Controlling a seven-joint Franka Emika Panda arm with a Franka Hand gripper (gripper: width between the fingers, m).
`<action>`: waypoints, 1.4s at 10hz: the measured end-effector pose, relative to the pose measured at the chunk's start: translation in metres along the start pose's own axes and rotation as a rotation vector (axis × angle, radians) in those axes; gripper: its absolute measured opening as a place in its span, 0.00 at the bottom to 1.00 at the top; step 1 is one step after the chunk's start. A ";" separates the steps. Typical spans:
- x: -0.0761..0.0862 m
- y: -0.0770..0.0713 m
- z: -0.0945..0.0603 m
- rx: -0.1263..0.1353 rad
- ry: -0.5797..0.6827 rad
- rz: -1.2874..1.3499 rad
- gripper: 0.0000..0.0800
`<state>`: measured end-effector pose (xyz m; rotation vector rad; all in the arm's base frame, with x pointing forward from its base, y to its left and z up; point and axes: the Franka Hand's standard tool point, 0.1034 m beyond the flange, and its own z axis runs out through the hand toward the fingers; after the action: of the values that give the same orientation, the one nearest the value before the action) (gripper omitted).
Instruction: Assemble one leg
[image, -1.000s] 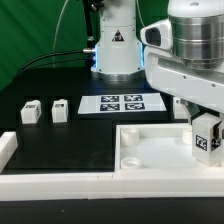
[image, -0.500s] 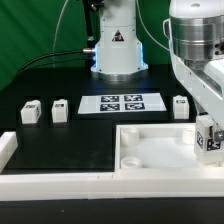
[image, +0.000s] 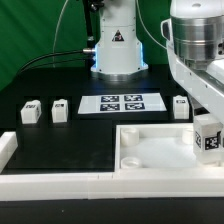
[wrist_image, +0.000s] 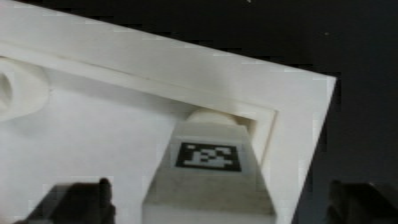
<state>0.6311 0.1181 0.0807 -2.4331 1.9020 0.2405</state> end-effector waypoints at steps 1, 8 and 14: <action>0.000 0.000 0.000 0.000 0.000 -0.066 0.80; 0.001 0.000 0.000 -0.006 0.003 -0.887 0.81; 0.004 -0.001 -0.001 -0.005 0.007 -1.454 0.81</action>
Offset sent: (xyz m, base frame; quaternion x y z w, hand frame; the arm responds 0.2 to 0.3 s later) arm 0.0016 -0.0012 -0.0001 -0.0155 0.0058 -0.2932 0.9559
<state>0.6327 0.1143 0.0812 -3.0039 -0.1915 0.1279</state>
